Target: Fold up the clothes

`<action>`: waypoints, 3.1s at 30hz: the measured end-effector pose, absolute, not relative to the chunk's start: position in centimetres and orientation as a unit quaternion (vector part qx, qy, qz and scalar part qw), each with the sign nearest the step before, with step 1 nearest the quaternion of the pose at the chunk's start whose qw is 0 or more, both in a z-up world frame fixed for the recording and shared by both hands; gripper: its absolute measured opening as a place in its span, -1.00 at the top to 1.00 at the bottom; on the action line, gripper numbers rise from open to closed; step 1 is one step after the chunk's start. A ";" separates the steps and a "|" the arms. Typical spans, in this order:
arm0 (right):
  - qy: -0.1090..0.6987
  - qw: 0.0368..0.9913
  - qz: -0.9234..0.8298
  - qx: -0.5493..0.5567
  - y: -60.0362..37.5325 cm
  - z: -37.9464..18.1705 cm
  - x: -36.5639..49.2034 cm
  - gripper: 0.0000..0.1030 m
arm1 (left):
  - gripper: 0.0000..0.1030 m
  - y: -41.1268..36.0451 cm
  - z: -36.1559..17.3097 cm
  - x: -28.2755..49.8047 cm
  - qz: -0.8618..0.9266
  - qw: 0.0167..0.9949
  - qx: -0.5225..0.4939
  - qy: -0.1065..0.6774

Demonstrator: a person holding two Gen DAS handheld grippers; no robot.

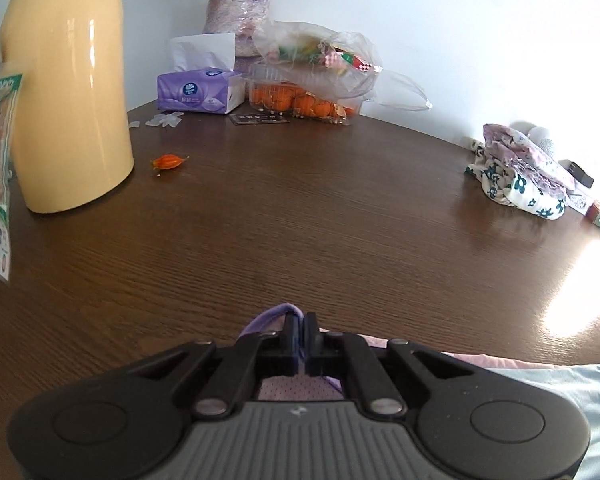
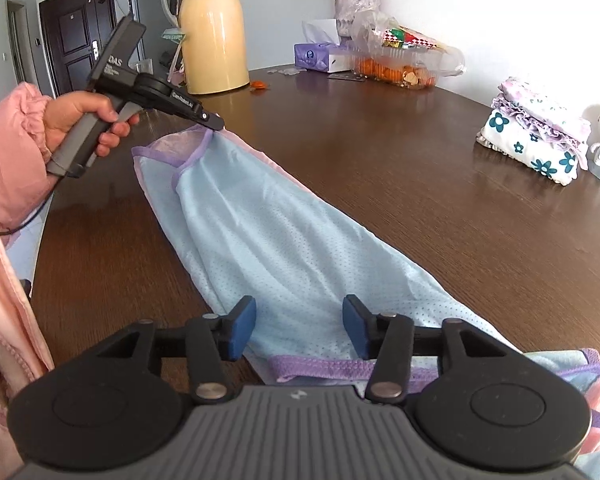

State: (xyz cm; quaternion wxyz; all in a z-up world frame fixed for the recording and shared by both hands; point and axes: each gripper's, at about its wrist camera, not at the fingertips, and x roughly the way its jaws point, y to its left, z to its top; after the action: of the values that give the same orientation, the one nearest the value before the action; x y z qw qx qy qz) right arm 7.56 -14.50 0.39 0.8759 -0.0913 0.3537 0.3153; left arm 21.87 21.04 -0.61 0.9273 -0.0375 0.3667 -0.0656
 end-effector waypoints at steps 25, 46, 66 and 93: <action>0.345 0.901 0.247 -0.092 -17.6 0.3 7.3 -0.09 | 0.42 7.8 -0.9 11.1 -0.220 0.911 0.103 0.333; 0.400 0.889 0.216 -0.052 -32.6 3.0 10.9 0.40 | 0.78 -6.1 0.3 10.8 -0.379 0.857 0.162 0.311; 0.298 0.874 0.237 -0.303 -27.0 2.4 0.7 0.95 | 0.71 -7.2 -1.7 11.1 -0.362 0.854 0.146 0.345; 0.361 0.829 0.189 -0.384 -23.8 4.6 8.8 0.96 | 0.62 -7.4 -2.3 10.3 -0.361 0.862 0.138 0.329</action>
State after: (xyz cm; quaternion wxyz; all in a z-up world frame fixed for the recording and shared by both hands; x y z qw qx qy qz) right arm 8.78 -23.76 4.57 0.8289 -0.3836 0.3605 0.1890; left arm 10.29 -7.40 -2.29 0.8619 0.1376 0.3285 -0.3609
